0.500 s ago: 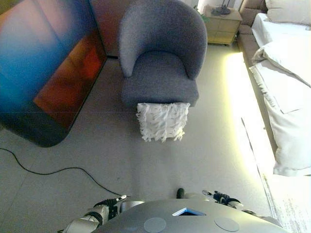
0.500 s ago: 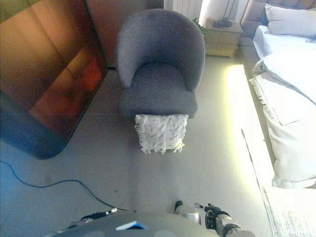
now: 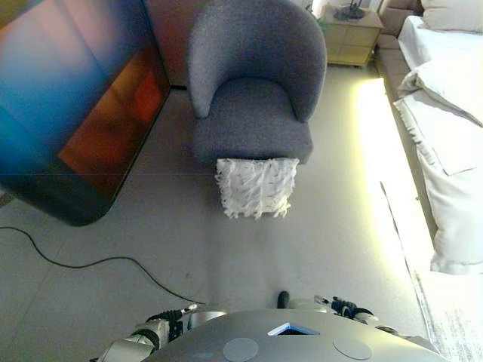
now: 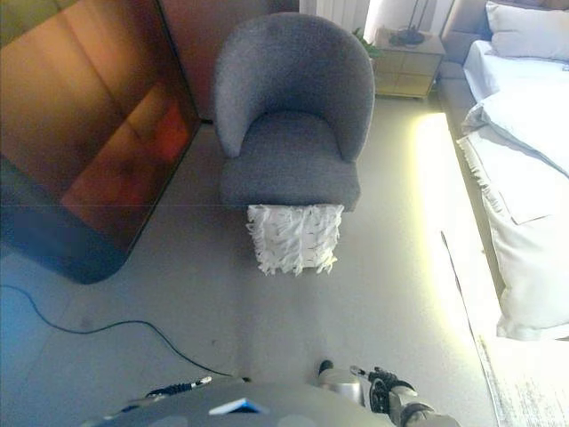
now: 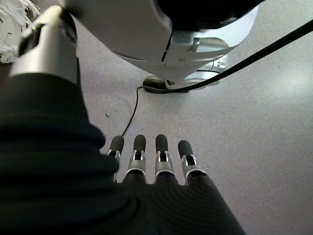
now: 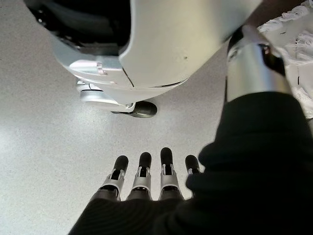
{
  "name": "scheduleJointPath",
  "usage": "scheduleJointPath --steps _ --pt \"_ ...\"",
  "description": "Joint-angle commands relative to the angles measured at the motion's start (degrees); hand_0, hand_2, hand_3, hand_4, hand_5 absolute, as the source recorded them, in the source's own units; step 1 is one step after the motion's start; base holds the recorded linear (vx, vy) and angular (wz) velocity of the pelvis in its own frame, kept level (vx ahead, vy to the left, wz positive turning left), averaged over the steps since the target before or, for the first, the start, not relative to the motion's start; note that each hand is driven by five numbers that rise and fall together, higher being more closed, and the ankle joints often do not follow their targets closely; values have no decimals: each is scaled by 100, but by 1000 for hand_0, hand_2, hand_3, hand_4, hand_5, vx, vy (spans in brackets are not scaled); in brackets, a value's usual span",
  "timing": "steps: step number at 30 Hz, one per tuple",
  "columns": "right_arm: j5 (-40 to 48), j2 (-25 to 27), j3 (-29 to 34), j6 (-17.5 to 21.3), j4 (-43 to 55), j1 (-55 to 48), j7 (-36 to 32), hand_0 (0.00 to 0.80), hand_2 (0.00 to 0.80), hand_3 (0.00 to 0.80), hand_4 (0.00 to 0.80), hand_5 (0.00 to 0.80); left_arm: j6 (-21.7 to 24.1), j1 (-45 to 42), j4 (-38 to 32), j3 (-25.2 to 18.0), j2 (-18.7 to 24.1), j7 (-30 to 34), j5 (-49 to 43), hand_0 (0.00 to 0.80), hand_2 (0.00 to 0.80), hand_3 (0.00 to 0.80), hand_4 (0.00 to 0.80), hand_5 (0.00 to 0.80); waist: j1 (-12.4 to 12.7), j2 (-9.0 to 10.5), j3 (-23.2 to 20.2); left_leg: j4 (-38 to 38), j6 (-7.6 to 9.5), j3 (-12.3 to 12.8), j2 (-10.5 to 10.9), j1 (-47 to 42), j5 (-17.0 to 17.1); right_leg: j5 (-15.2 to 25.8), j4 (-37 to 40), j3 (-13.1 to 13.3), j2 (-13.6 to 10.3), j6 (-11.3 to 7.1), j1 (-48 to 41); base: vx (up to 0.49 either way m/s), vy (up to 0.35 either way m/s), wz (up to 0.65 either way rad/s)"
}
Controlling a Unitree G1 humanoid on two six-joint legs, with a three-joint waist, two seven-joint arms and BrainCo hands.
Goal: Pick up the cushion and take it to the sofa
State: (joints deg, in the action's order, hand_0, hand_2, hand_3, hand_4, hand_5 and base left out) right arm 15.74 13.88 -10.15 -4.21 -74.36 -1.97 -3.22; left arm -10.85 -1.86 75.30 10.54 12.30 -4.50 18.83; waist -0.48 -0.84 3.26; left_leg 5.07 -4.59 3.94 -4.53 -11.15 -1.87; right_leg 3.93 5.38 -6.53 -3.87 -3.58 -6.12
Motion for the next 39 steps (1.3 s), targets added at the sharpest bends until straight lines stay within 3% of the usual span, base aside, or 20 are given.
scheduleJointPath --steps 1,9,14,18,19,22,25,28,31,34,39 --pt "0 -92 -105 34 -295 424 -10 0 0 0 0 0 19 343 306 72 -73 4 -133 0 0 0 0 0 34 199 94 -7 599 40 653 304 -307 -569 -38 -17 248 34 -114 31 10 7" --pt "71 -136 -125 20 -305 414 27 0 0 0 0 0 -41 343 288 105 -77 -48 -154 0 0 0 0 0 14 230 92 -7 620 82 642 228 -353 -633 -38 -9 305 80 -194 6 -16 2" --pt "62 -140 -121 -15 -304 407 22 0 0 0 0 0 -89 357 276 77 -63 -72 -210 0 0 0 0 0 -2 307 121 -338 624 24 598 268 -449 -731 -154 138 389 197 -227 15 -90 0" --pt "-22 -87 -174 -74 -229 484 -37 0 0 0 0 0 -24 402 212 21 -76 -90 -133 0 0 0 0 0 58 536 321 -1974 626 135 501 999 -834 -740 -409 192 269 358 -45 -63 -159 -1" --pt "8 -60 -203 -100 -202 535 -26 0 0 0 0 0 -8 412 205 -2 -89 -92 -120 0 0 0 0 0 95 588 421 -2632 651 136 438 1371 -793 -730 -499 211 263 438 18 -93 -144 -5" --pt "78 7 -214 -129 -178 609 -26 0 0 0 0 0 7 354 224 -96 -93 15 -99 0 0 0 0 0 157 563 594 -3579 737 51 412 2033 -627 -730 -668 358 349 549 64 -31 -80 -25" --pt "75 41 -162 -75 -195 620 -51 0 0 0 0 0 54 302 233 -148 -92 40 3 0 0 0 0 0 238 419 712 -3071 623 8 521 2283 -201 -917 -717 508 514 551 -135 82 21 -37" --pt "-85 82 -91 -46 -245 560 -56 0 0 0 0 0 109 239 235 -127 -90 80 33 0 0 0 0 0 299 197 702 -1815 369 245 546 2472 492 -1103 -668 571 764 559 -446 255 57 -52" --pt "-75 105 -53 -3 -320 527 -37 0 0 0 0 0 117 206 240 -42 -103 126 86 0 0 0 0 0 392 64 673 -793 193 245 523 2512 1075 -1302 -610 680 937 580 -819 367 55 3" --pt "-146 104 -60 -59 -387 523 -50 0 0 0 0 0 136 145 290 -9 -129 217 128 0 0 0 0 0 483 18 621 -53 130 162 460 2476 1184 -1637 -704 865 1021 605 -1152 486 84 39" --pt "-171 84 -58 -213 -437 497 7 0 0 0 0 0 66 73 370 -48 -131 257 117 0 0 0 0 0 513 -5 556 -67 99 192 230 2502 1171 -2186 -1127 834 1008 646 -1304 557 112 7"
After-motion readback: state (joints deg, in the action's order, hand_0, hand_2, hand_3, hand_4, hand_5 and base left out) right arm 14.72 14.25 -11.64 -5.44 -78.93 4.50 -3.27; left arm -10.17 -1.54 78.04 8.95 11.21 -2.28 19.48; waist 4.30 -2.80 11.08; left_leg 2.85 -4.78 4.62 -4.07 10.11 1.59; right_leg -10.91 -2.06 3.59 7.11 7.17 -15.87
